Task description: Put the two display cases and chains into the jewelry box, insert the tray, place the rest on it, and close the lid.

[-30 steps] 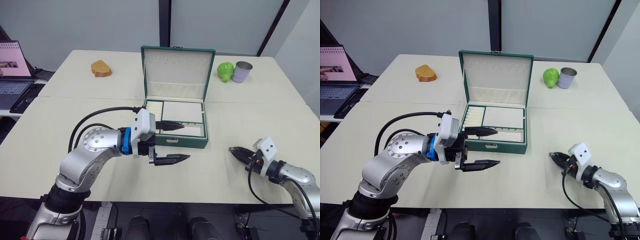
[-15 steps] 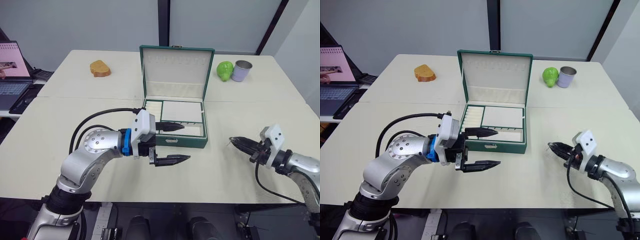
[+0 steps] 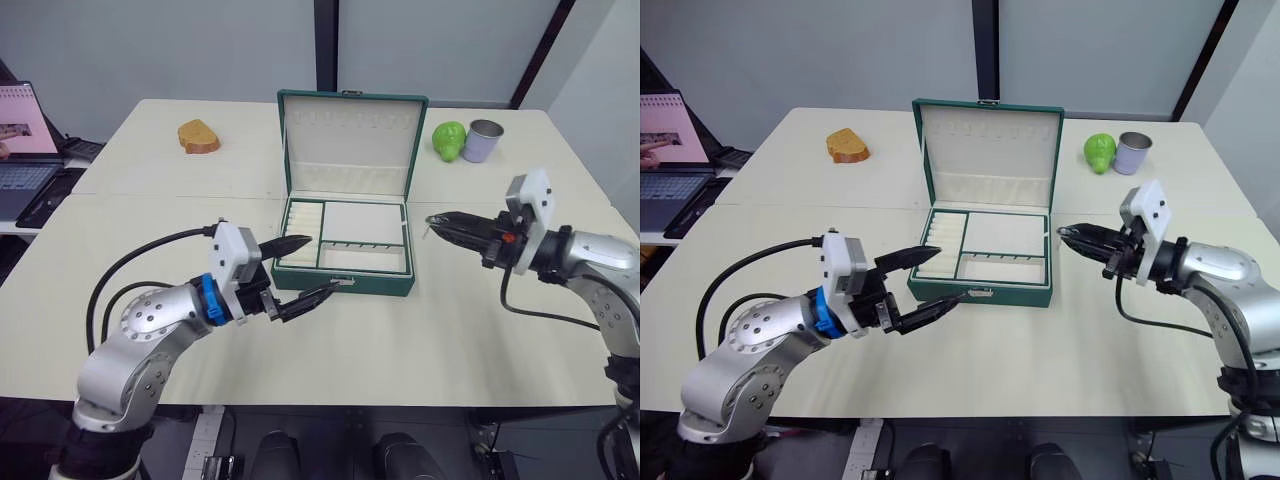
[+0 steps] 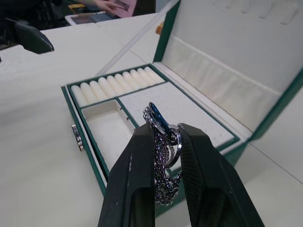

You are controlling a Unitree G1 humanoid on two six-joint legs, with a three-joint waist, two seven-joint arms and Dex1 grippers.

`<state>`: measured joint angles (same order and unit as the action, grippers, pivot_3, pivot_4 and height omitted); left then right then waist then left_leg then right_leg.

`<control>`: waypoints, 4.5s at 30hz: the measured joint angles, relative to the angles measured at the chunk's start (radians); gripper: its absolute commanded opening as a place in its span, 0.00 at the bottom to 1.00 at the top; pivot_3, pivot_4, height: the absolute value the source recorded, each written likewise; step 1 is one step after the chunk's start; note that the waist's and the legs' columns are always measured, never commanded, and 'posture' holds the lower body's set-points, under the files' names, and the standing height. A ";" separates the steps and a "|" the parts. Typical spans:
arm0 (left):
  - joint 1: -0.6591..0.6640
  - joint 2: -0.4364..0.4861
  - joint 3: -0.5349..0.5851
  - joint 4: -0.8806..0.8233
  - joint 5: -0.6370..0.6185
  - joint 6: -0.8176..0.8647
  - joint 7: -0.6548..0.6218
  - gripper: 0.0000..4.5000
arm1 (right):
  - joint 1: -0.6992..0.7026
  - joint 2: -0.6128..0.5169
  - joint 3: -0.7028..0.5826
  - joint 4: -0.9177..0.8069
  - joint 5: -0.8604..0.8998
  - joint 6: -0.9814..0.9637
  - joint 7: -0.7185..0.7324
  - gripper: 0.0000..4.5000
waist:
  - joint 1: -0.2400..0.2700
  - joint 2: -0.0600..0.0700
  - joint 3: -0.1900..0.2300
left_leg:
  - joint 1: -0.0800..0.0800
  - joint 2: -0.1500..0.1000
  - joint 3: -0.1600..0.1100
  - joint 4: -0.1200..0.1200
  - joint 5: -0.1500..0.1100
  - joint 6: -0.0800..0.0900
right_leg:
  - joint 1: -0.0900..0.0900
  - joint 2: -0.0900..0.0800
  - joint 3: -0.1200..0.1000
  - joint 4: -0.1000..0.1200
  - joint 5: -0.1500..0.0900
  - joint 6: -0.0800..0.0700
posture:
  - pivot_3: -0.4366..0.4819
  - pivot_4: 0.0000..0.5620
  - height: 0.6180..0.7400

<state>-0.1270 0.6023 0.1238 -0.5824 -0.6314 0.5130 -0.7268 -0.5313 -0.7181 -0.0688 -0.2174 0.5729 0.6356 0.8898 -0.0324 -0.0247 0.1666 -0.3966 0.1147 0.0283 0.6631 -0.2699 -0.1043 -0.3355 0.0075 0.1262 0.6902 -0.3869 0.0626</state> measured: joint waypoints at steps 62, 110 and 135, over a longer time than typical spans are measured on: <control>0.192 0.222 0.377 0.517 0.032 -0.146 -0.140 1.00 | 0.370 -0.090 -0.200 0.333 -0.169 -0.261 0.165 0.99 | 0.003 0.003 0.002 | 0.000 -0.001 0.002 -0.002 0.000 0.000 | -0.001 0.000 0.000 -0.002 0.000 0.000 | 0.48 0.27 1.00; -0.408 -0.088 -0.011 1.012 0.277 -0.299 -0.178 0.00 | -0.147 0.258 0.113 0.745 -0.361 -0.449 0.045 0.00 | -0.026 0.004 0.002 | -0.002 0.000 0.002 0.002 0.000 0.000 | -0.007 0.000 -0.001 0.008 0.000 0.000 | 0.48 0.27 1.00; -0.005 0.099 0.038 0.393 0.173 0.078 -0.258 0.00 | 0.207 0.167 0.070 0.147 -0.238 -0.060 0.119 0.00 | -0.022 0.004 0.002 | -0.002 0.001 0.001 -0.001 0.000 0.000 | -0.006 0.000 -0.001 0.006 0.000 0.000 | 0.48 0.27 1.00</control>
<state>-0.1325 0.7017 0.1622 -0.1890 -0.4582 0.5905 -0.9851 -0.3241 -0.5513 0.0009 -0.0709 0.3352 0.5758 1.0091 -0.0543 -0.0207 0.1686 -0.3982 0.1153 0.0297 0.6620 -0.2697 -0.1045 -0.3417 0.0078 0.1251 0.6961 -0.3871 0.0625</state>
